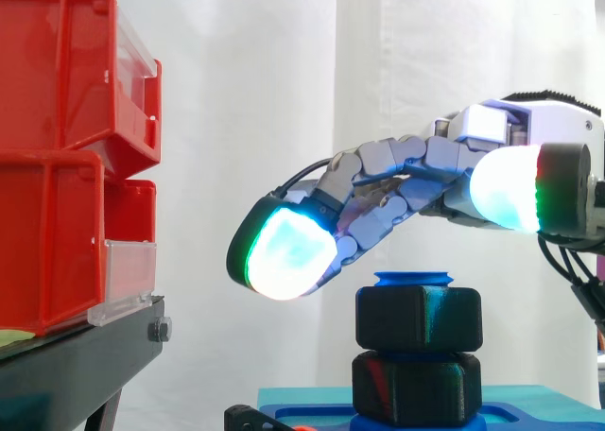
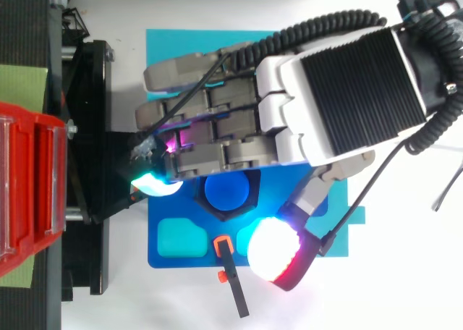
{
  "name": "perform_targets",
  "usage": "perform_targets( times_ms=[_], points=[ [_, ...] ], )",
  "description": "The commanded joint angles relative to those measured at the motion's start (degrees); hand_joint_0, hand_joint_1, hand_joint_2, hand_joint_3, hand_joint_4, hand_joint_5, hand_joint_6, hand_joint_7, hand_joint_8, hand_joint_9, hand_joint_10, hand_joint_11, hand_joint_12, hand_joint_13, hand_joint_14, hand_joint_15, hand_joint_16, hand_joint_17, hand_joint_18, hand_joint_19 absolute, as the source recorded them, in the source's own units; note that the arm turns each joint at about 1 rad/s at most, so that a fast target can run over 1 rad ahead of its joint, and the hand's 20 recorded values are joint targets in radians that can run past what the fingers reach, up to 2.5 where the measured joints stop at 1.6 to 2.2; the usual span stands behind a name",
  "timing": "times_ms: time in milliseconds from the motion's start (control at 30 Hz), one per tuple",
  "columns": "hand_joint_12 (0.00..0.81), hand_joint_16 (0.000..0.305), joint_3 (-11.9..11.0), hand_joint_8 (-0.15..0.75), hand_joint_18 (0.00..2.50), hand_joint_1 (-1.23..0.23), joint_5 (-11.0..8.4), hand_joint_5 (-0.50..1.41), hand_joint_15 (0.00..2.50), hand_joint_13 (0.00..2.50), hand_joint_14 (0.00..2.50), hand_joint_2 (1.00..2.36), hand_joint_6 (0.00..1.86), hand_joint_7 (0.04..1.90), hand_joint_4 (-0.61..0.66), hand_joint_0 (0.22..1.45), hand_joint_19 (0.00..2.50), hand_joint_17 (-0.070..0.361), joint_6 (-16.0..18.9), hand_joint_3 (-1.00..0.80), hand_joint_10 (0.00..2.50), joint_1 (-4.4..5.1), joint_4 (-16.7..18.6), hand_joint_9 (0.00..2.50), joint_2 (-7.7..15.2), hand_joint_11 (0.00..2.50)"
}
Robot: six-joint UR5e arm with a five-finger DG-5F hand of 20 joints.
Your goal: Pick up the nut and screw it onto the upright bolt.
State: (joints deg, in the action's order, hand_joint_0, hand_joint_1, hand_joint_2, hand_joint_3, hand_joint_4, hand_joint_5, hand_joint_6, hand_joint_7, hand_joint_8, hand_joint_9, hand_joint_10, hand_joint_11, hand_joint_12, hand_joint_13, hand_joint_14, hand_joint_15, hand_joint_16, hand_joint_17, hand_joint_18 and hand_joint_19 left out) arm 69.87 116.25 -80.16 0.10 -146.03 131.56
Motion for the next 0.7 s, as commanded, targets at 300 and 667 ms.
perform_targets(
  times_ms=[300, 667],
  points=[
    [0.287, 0.032, 0.0, 0.259, 0.23, -0.13, 0.20, -0.09, 0.00, 0.46, 0.00, 1.00, 0.50, 0.99, 0.27, 0.48, 0.00, 0.071, 0.1, -0.50, 0.00, 0.34, -0.7, 0.67, 0.5, 0.00],
    [0.273, 0.029, 0.0, 0.276, 0.25, -0.14, 0.91, -0.06, 0.00, 0.51, 0.00, 1.00, 0.50, 1.19, 0.25, 0.49, 0.00, 0.065, 0.2, -0.50, 0.00, -0.37, -0.7, 0.72, 0.5, 0.00]
  ],
)
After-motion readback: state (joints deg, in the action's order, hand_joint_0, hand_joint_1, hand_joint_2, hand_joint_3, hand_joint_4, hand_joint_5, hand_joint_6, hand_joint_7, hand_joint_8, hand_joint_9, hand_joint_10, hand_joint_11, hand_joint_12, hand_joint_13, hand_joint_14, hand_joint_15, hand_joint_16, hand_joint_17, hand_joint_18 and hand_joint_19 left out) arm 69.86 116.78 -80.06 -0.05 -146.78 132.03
